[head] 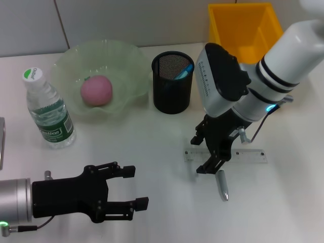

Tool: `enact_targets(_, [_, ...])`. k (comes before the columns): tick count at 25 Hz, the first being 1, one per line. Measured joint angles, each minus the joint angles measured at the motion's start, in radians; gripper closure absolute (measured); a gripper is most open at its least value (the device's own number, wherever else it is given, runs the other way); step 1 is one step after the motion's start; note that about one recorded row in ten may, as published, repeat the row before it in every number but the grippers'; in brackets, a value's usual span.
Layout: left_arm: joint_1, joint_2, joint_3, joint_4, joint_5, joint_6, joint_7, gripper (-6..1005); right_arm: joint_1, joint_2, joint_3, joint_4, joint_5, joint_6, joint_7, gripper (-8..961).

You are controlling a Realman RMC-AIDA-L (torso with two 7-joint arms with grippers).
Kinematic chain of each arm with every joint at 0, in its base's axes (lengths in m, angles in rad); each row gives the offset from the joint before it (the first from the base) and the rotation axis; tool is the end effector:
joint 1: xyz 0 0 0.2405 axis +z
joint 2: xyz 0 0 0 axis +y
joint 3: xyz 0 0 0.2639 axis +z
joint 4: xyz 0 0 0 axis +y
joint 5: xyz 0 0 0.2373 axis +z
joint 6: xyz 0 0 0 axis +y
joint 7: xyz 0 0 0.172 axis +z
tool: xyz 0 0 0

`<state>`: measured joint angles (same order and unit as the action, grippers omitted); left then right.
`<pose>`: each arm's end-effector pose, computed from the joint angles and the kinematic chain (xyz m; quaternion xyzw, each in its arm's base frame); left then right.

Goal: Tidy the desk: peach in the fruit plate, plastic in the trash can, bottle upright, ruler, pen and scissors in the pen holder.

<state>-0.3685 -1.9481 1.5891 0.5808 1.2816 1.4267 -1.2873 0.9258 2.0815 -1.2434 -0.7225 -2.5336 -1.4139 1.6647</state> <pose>-0.2732 0.2999 -0.0824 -0.9470 -0.2007 -0.2500 0.0205 0.1924 0.4180 -0.0909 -0.9815 -0.0087 -0.1910 0.0009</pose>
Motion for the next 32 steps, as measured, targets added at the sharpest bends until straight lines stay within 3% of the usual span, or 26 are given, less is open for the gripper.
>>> enact_targets(20, [0.008, -0.005, 0.000, 0.001, 0.000, 0.002, 0.000, 137, 0.008, 0.004, -0.031, 0.049, 0.025, 0.075, -0.003, 201])
enact_targets(22, [0.008, -0.005, -0.001, 0.001, -0.001, 0.003, 0.000, 136, 0.008, 0.004, -0.032, 0.050, 0.030, 0.075, -0.003, 346])
enact_targets(28, [0.008, -0.005, -0.012, 0.001, -0.003, 0.013, 0.000, 137, 0.008, 0.005, -0.041, 0.063, 0.035, 0.101, 0.000, 371])
enact_targets(32, [0.010, -0.005, -0.034, -0.002, -0.002, 0.027, 0.003, 137, 0.008, 0.005, -0.046, 0.067, 0.041, 0.113, 0.002, 518])
